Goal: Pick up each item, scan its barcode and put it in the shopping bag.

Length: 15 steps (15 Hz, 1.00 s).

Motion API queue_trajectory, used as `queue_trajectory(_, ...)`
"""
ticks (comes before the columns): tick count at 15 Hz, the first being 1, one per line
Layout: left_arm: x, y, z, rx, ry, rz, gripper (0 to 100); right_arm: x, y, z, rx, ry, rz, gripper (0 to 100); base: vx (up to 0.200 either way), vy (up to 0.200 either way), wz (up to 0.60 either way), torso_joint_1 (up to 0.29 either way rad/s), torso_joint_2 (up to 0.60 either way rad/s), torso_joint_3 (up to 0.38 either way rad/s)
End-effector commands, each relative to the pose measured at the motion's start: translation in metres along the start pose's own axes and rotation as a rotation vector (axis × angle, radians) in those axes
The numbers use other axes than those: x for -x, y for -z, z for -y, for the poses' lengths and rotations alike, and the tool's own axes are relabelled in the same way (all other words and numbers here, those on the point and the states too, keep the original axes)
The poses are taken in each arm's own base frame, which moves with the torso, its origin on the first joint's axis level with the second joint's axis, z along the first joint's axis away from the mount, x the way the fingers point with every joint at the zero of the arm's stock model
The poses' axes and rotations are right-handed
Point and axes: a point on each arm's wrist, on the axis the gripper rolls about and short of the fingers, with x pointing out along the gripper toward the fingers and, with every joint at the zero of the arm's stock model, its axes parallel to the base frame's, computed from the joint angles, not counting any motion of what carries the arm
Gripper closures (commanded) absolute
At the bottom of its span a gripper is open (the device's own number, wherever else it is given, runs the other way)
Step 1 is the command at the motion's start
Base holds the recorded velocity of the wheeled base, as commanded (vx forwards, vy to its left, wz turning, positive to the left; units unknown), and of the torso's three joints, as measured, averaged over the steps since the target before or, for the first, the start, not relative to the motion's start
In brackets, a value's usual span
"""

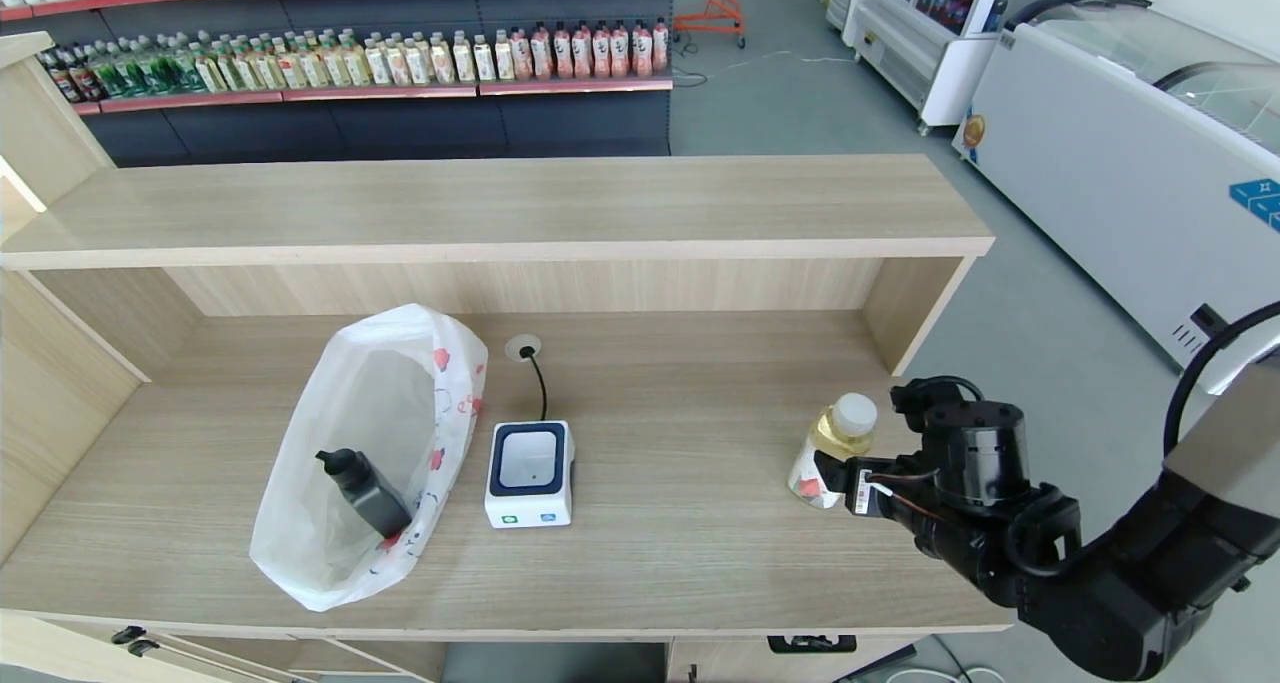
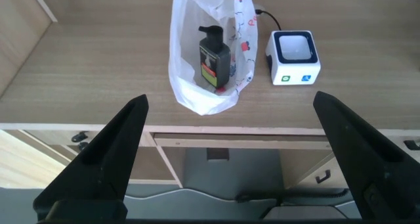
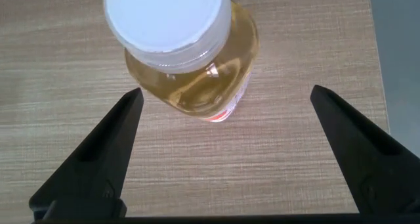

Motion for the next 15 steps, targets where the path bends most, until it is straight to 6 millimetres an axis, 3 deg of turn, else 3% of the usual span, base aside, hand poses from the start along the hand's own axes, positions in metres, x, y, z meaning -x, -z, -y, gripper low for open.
queue_trajectory(1, 0.0, 0.0, 0.0, 0.0, 0.0, 0.0, 0, -0.003, 0.006, -0.008, 0.006, -0.02, -0.014, 0, 0.0, 0.0, 0.0, 0.0, 0.0, 0.0)
queue_trajectory(6, 0.0, 0.0, 0.0, 0.0, 0.0, 0.0, 0, -0.015, 0.012, -0.024, -0.044, -0.036, 0.009, 0, 0.0, 0.0, 0.0, 0.0, 0.0, 0.0)
queue_trajectory(10, 0.0, 0.0, 0.0, 0.0, 0.0, 0.0, 0, -0.025, 0.026, -0.03, -0.084, 0.067, 0.023, 0, 0.0, 0.0, 0.0, 0.0, 0.0, 0.0)
queue_trajectory(15, 0.0, 0.0, 0.0, 0.0, 0.0, 0.0, 0, -0.039, 0.02, -0.036, -0.115, 0.101, 0.08, 0, 0.0, 0.0, 0.0, 0.0, 0.0, 0.0)
